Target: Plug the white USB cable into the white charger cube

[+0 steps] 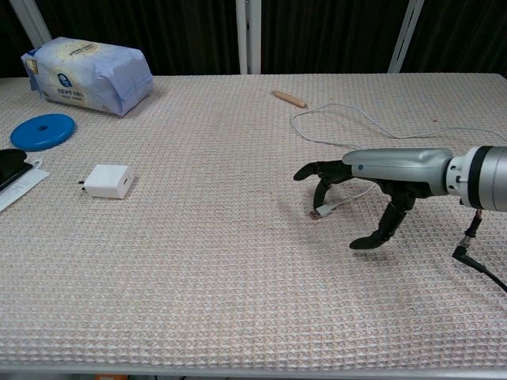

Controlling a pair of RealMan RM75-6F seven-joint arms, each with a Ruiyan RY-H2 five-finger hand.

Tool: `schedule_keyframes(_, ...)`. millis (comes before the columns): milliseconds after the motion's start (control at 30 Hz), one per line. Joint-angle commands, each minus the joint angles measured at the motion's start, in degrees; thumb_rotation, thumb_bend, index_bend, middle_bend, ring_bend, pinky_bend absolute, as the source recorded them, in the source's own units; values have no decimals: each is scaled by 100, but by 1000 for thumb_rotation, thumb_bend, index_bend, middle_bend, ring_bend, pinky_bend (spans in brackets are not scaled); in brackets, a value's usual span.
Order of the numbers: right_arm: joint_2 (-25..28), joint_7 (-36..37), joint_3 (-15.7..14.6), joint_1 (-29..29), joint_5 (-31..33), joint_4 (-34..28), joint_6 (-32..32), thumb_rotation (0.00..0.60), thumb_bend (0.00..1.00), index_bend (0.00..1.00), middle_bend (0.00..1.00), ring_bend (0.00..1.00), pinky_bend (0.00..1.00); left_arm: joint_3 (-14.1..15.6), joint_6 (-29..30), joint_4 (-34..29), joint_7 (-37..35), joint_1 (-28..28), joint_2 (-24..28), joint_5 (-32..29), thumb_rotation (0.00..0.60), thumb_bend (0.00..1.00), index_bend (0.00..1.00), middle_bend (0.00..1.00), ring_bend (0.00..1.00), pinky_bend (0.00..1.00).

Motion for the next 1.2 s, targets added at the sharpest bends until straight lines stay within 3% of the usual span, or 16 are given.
schedule_keyframes(33, 205, -163, -141, -168, -153, -156, 294, 600, 155, 68, 246, 0, 0, -1, -11, 16, -11, -5, -6, -3, 600, 152, 40, 0, 0, 0)
schedule_keyframes(233, -14, -1523, 13, -211, 54, -31, 819, 600, 189, 235, 251, 0, 0, -2, -37, 13, -29, -45, -5, 55, 600, 152, 40, 0, 0, 0)
schedule_keyframes(500, -617, -3001, 110, -30, 662, 224, 880, 600, 235, 355, 292, 0, 0, 15, -33, 31, -75, -30, 2, 56, 600, 152, 43, 0, 0, 0)
schedule_keyframes(833, -942, -3561, -11, -44, 646, 488, 1160, 600, 264, 384, 354, 21, 0, 27, -24, 96, -165, 1, -3, 36, 600, 152, 44, 0, 0, 0)
schedule_keyframes(1200, -1073, -3889, -214, -123, 197, 616, 1492, 600, 266, 434, 391, 49, 0, 32, 10, 117, -203, 21, 0, 58, 600, 153, 45, 0, 0, 0)
